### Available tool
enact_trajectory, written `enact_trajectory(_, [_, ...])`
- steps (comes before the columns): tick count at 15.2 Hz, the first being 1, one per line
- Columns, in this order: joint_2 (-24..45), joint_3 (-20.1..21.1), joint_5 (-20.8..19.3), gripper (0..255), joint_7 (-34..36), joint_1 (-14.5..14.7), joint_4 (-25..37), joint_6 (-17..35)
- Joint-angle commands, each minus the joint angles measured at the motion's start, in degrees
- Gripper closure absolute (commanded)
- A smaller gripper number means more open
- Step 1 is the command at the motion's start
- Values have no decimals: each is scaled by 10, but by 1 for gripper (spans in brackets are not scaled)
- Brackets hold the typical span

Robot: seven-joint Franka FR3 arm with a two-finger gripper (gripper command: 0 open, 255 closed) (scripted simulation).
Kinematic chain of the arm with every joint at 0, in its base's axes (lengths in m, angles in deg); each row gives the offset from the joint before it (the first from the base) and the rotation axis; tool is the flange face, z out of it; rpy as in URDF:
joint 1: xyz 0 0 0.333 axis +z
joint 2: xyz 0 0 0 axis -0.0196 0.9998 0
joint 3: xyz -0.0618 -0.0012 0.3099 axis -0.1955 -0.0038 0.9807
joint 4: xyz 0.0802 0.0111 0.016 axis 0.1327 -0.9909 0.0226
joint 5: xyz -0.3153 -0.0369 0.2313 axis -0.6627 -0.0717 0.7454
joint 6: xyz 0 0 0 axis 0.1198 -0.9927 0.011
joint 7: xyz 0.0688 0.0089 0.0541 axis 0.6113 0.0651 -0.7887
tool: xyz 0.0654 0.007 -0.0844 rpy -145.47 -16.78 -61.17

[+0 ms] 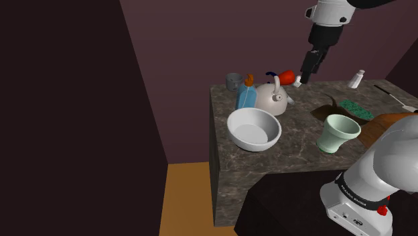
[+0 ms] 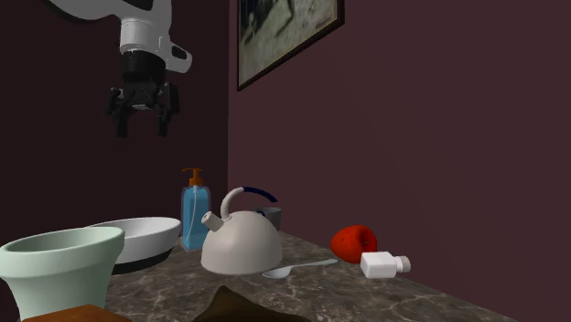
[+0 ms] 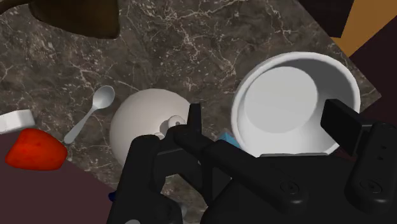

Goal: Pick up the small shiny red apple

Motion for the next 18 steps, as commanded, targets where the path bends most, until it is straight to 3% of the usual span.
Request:
enact_trajectory(1, [0,0,0,0,0,0,0,0])
enact_trajectory(10, [140,-54,25,0,62,-51,33,163])
enact_trajectory(18, [266,-109,75,0,95,-83,88,281])
